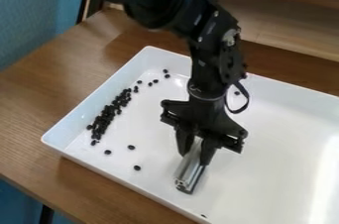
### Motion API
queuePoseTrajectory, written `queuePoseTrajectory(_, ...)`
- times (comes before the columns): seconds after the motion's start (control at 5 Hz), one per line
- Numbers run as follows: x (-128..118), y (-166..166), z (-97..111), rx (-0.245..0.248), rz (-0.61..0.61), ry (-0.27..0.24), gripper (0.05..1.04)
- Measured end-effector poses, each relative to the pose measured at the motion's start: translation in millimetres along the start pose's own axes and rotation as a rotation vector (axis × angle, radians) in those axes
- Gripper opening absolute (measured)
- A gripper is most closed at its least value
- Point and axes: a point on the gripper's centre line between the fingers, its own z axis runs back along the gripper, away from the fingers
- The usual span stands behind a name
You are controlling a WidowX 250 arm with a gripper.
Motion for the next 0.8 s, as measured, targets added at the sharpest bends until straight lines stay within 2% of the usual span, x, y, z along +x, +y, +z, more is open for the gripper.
queuePoseTrajectory(0.6,-1.1,34.3,-3.1,0.065,-0.002,0.004,0.366)
queuePoseTrajectory(0.8,-4.1,56.6,-3.6,0.082,-0.002,0.006,0.366)
